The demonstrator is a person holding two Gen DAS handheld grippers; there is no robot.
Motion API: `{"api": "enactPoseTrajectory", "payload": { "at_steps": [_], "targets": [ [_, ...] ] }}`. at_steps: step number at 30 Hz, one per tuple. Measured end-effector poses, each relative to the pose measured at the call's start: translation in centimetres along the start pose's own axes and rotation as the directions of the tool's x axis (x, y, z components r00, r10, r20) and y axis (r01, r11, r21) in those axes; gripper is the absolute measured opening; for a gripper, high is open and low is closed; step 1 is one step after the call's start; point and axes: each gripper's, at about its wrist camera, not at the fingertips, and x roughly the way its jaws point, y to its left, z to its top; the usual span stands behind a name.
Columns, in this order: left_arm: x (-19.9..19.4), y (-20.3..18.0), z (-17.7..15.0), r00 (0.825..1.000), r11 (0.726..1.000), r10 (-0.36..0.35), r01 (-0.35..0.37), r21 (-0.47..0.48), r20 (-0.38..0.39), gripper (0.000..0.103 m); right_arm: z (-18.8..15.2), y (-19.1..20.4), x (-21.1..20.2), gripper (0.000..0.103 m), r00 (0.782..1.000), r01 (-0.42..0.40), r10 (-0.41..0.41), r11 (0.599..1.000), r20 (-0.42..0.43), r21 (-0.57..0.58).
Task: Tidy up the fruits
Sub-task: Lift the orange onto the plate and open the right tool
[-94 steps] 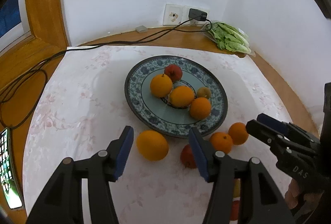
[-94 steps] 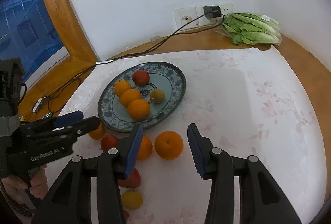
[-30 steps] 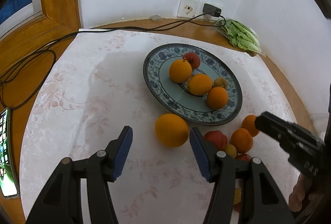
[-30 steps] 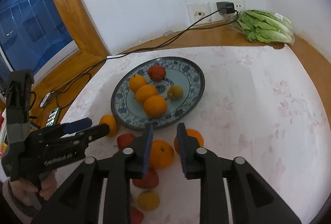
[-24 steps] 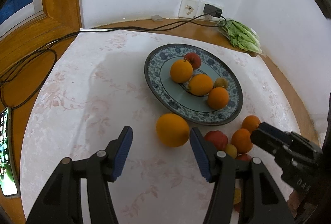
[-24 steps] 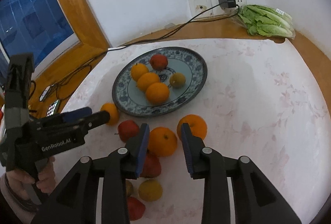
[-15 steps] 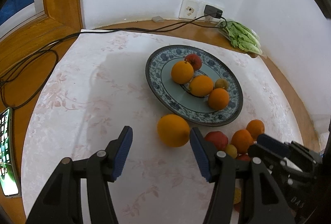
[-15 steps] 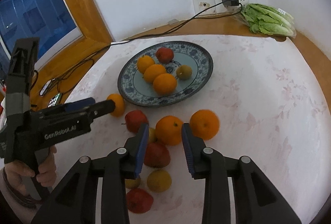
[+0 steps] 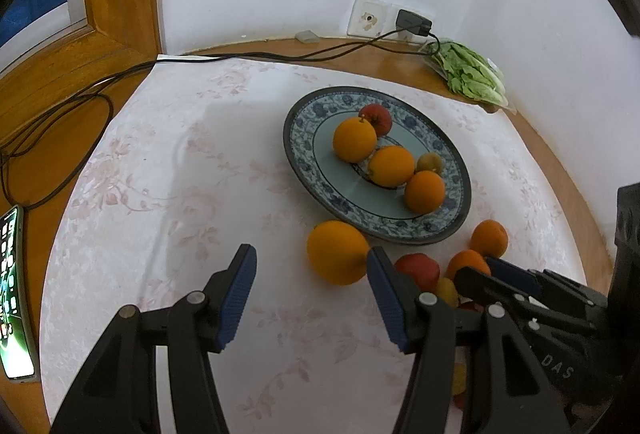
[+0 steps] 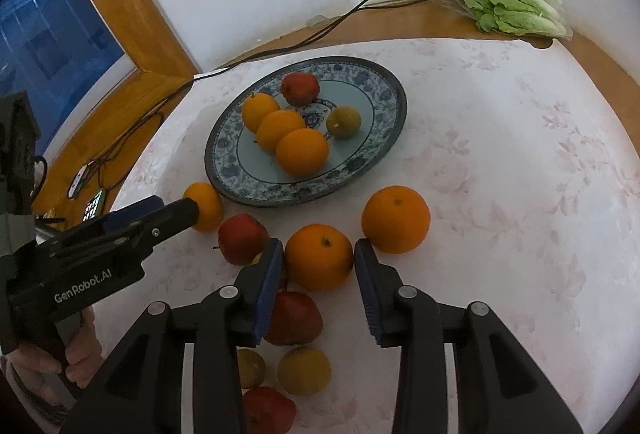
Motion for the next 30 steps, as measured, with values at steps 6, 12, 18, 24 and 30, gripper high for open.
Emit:
{"api": "enactPoseTrajectory", "payload": {
  "at_steps": [6,12,18,24,30],
  "targets": [
    [0.0,0.0,0.0,1.0,1.0,0.002,-0.002,-0.001,0.001,0.06,0.2,0.3,-0.7,0.036,1.0,-0.008,0.008,1.0,0.018,-0.008],
    [0.0,0.0,0.0,1.0,1.0,0.0,0.0,0.0,-0.004,0.06,2.0,0.5,-1.7,0.036,0.996,0.016,-0.014,1.0,0.09,-0.019],
    [0.2,-0.1,0.1,1.0,1.0,-0.003,0.003,0.004,-0.005,0.06,3.9,0.6,-0.6,0.036,0.992,0.04,-0.036,0.999,0.123,-0.027],
    [0.7,-0.3,0.4,1.0,1.0,-0.01,0.01,0.013,-0.007,0.06,4.4,0.3,0.2,0.037,0.992,0.033,-0.031,0.999,0.125,-0.021],
    [0.9,-0.5,0.5,1.0,1.0,-0.011,0.011,0.022,-0.008,0.06,3.9,-0.9,-1.1,0.043,0.988,0.032,-0.032,0.999,0.152,0.001]
  ]
}}
